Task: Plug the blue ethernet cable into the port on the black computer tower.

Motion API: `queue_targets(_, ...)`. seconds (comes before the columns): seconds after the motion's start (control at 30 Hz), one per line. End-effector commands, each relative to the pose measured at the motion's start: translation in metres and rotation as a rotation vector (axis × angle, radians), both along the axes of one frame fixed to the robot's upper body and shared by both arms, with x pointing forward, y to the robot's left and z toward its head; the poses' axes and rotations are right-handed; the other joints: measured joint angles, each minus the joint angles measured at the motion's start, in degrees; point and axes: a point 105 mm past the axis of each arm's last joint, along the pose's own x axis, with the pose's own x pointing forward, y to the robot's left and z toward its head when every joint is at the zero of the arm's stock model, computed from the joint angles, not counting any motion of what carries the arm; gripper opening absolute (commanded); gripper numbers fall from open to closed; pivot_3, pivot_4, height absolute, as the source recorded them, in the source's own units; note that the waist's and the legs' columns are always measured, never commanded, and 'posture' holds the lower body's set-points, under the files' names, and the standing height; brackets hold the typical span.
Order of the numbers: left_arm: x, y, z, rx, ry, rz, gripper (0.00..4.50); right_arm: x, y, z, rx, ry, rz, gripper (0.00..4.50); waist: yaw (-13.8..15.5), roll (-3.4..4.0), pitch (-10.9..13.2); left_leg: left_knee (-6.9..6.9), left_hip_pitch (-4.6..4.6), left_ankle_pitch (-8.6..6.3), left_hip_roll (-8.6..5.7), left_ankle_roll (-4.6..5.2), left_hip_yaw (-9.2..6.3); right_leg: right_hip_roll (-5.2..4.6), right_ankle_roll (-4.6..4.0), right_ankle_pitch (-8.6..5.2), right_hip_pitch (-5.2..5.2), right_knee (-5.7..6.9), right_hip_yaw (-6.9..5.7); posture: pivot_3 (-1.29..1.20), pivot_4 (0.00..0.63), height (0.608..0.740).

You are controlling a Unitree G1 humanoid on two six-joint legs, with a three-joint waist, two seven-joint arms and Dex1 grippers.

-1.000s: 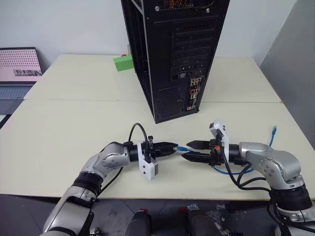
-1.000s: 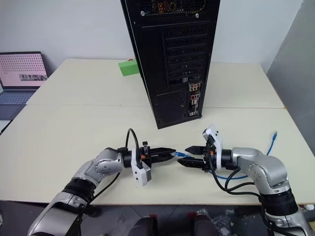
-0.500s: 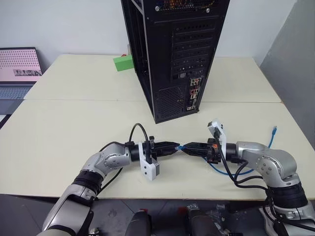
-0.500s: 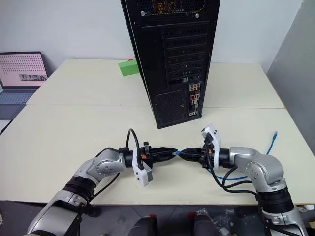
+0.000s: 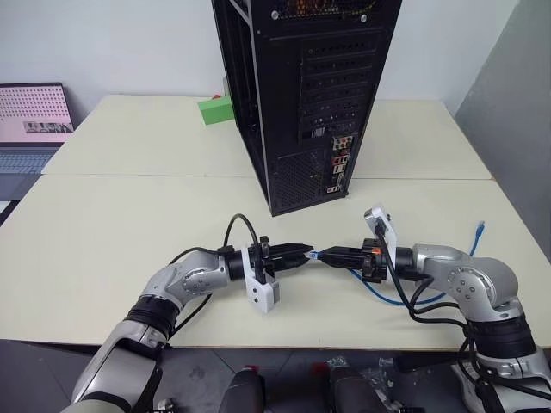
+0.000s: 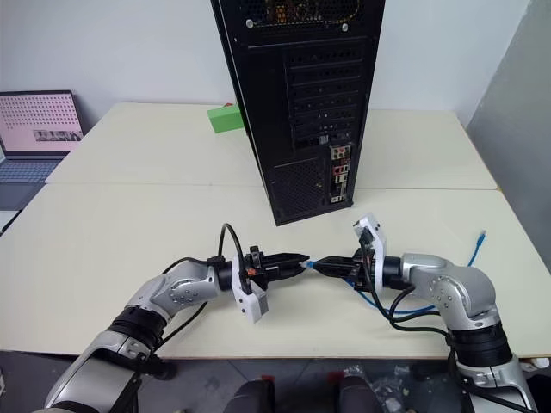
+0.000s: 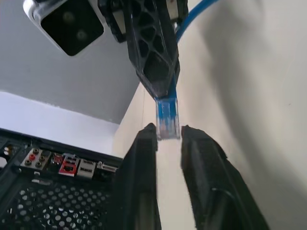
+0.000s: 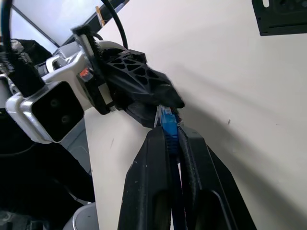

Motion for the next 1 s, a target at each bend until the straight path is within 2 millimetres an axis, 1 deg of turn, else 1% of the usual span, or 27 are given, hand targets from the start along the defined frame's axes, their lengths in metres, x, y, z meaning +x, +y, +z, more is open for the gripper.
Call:
queue_targets(0.03, 0.004, 0.001, 0.004, -0.051, 0.091, 0.03, 1.8, 0.006, -0.005, 0.016, 0.003, -0.078, -0.007, 0.0, -0.01, 0.0, 0.0, 0.0, 0.0, 0.0, 0.0, 0.0, 0.0, 0.0, 0.0, 0.0, 0.0, 0.0, 0.0, 0.0, 0.15, 0.74)
queue_targets(0.1, 0.005, 0.003, 0.006, -0.098, 0.171, 0.058, 2.17, 0.01, -0.009, 0.018, -0.016, -0.11, -0.032, 0.0, -0.03, 0.0, 0.0, 0.0, 0.0, 0.0, 0.0, 0.0, 0.0, 0.0, 0.0, 0.0, 0.0, 0.01, 0.0, 0.0, 0.15, 0.74)
queue_targets(0.2, 0.009, 0.003, 0.017, -0.226, 0.314, 0.113, 2.67, 0.017, -0.018, 0.022, -0.058, -0.176, -0.084, 0.0, -0.03, 0.0, 0.0, 0.0, 0.0, 0.0, 0.01, 0.0, 0.0, 0.0, 0.0, 0.0, 0.0, 0.01, 0.0, 0.0, 0.15, 0.74)
queue_targets(0.23, 0.008, 0.002, 0.021, -0.256, 0.352, 0.121, 2.95, 0.02, -0.022, 0.024, -0.068, -0.199, -0.105, 0.0, -0.02, 0.0, 0.0, 0.0, -0.01, 0.0, 0.01, 0.0, 0.0, 0.0, 0.0, 0.0, -0.01, 0.01, 0.0, 0.0, 0.15, 0.74)
queue_targets(0.33, 0.005, -0.007, 0.028, -0.346, 0.504, 0.142, 3.54, 0.03, -0.037, 0.037, -0.093, -0.289, -0.203, 0.0, -0.02, 0.0, 0.0, 0.0, -0.02, 0.0, 0.01, 0.0, -0.01, -0.01, 0.0, 0.0, 0.0, 0.01, 0.01, 0.0, 0.15, 0.74)
queue_targets(0.4, 0.007, -0.012, 0.036, -0.414, 0.575, 0.17, 3.94, 0.035, -0.044, 0.045, -0.11, -0.346, -0.253, 0.0, -0.02, 0.0, 0.0, 0.0, -0.02, 0.0, 0.01, 0.0, -0.02, 0.0, 0.0, 0.0, 0.0, 0.0, 0.01, 0.0, 0.15, 0.74)
queue_targets(0.43, 0.009, -0.015, 0.042, -0.455, 0.599, 0.19, 4.06, 0.037, -0.046, 0.049, -0.117, -0.371, -0.273, 0.0, 0.0, 0.0, 0.0, 0.0, -0.02, 0.0, 0.01, 0.0, -0.02, -0.01, 0.0, 0.0, 0.01, 0.02, 0.01, 0.0, 0.15, 0.74)
queue_targets(0.47, 0.012, -0.017, 0.047, -0.5, 0.619, 0.217, 4.34, 0.038, -0.049, 0.053, -0.126, -0.398, -0.293, 0.0, 0.0, 0.0, 0.0, 0.01, -0.02, 0.0, 0.01, 0.0, -0.02, 0.0, 0.0, 0.0, 0.0, 0.0, 0.0, 0.0, 0.15, 0.74)
queue_targets(0.57, 0.023, -0.024, 0.062, -0.633, 0.657, 0.319, 4.34, 0.046, -0.056, 0.065, -0.154, -0.486, -0.38, 0.0, -0.04, 0.0, 0.0, 0.01, -0.01, 0.0, 0.0, 0.0, -0.03, 0.01, 0.0, 0.0, 0.01, 0.01, 0.01, 0.0, 0.15, 0.74)
queue_targets(0.7, 0.031, -0.035, 0.07, -0.716, 0.69, 0.41, 4.34, 0.058, -0.059, 0.079, -0.165, -0.564, -0.491, 0.0, -0.13, 0.0, 0.0, 0.01, 0.0, 0.0, 0.0, 0.0, -0.03, 0.02, 0.0, 0.0, 0.01, 0.0, 0.03, 0.0, 0.15, 0.74)
queue_targets(0.87, 0.044, -0.04, 0.07, -0.765, 0.705, 0.536, 4.34, 0.073, -0.05, 0.091, -0.151, -0.618, -0.612, 0.0, -0.05, 0.0, 0.0, 0.01, 0.0, 0.01, -0.01, -0.01, -0.02, 0.03, 0.0, 0.0, 0.0, 0.02, 0.04, 0.0, 0.15, 0.74)
queue_targets(1.0, 0.046, -0.044, 0.073, -0.789, 0.734, 0.563, 4.34, 0.078, -0.04, 0.094, -0.133, -0.631, -0.657, 0.0, 0.02, 0.0, 0.0, -0.01, -0.01, 0.01, -0.01, -0.02, -0.03, 0.02, 0.0, 0.0, 0.0, -0.01, 0.04, 0.0, 0.15, 0.74)
